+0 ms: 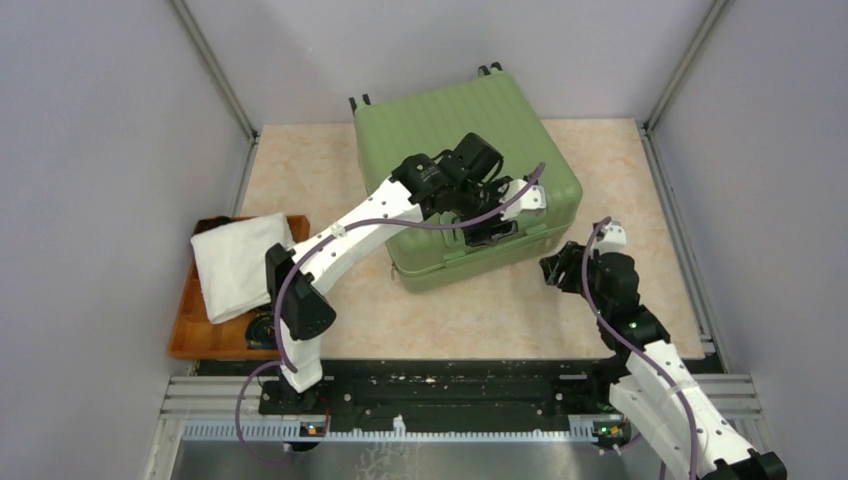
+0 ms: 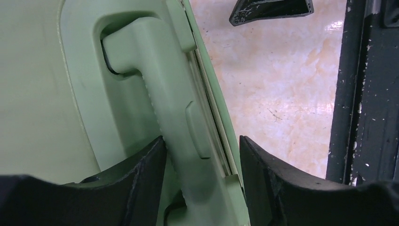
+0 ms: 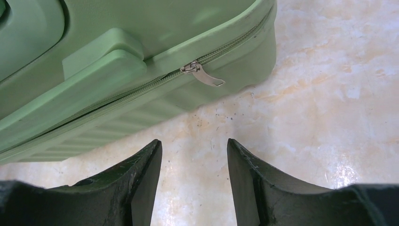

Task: Pack the luggage
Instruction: Zip the luggage at the center of the board.

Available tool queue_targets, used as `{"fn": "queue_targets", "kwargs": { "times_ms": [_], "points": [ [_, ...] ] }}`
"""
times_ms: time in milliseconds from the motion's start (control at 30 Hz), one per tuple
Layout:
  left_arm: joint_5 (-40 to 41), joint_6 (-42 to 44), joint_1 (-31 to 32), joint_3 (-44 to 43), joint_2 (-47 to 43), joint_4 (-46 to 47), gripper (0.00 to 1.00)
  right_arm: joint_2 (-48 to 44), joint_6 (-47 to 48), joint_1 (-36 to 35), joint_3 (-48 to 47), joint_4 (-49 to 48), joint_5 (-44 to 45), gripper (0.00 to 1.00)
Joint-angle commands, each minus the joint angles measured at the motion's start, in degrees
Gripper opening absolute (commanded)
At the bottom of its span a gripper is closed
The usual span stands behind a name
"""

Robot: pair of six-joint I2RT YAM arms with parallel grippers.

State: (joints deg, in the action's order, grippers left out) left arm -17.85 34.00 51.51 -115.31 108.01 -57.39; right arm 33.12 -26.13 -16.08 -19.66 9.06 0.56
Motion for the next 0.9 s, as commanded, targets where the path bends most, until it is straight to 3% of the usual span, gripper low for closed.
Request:
{"fn": "queue_targets", "kwargs": {
  "times_ms": [0,100,200,300,467,667,867],
  "points": [
    [-5.17,-2.82,-0.09,-2.87,1.54,-1.47,0.63,-1.04,-0.13,0.74,-2.57,-0.53,0.03,0.53],
    [-4.80,-4.14,-0.13,-2.91,3.18,-1.53,0.57,-1.04,0.70,0.78,-2.65,-0.53,0.56,0.52],
    [-3.59,-5.57,-0.85,-3.16,3.20,-0.25,0.36,-1.02,2.37,0.78,-2.16,-2.01,1.86,0.52],
    [-3.03,-6.10,-1.73,-4.60,2.47,0.42,0.17,-0.83,5.74,0.80,1.10,-8.26,2.15,0.47],
    [-1.41,-4.43,-1.94,-7.16,0.61,-0.80,0.01,4.06,7.62,1.44,5.05,-21.85,2.72,0.43],
    [-0.15,-1.92,-2.74,-9.08,-2.36,1.22,0.00,15.32,11.71,3.38,1.92,-25.64,-4.29,0.45],
    [-1.58,-1.40,-2.88,-9.57,-2.76,2.88,0.00,18.19,11.88,3.73,1.33,-30.87,-10.04,0.47]
  ]
}}
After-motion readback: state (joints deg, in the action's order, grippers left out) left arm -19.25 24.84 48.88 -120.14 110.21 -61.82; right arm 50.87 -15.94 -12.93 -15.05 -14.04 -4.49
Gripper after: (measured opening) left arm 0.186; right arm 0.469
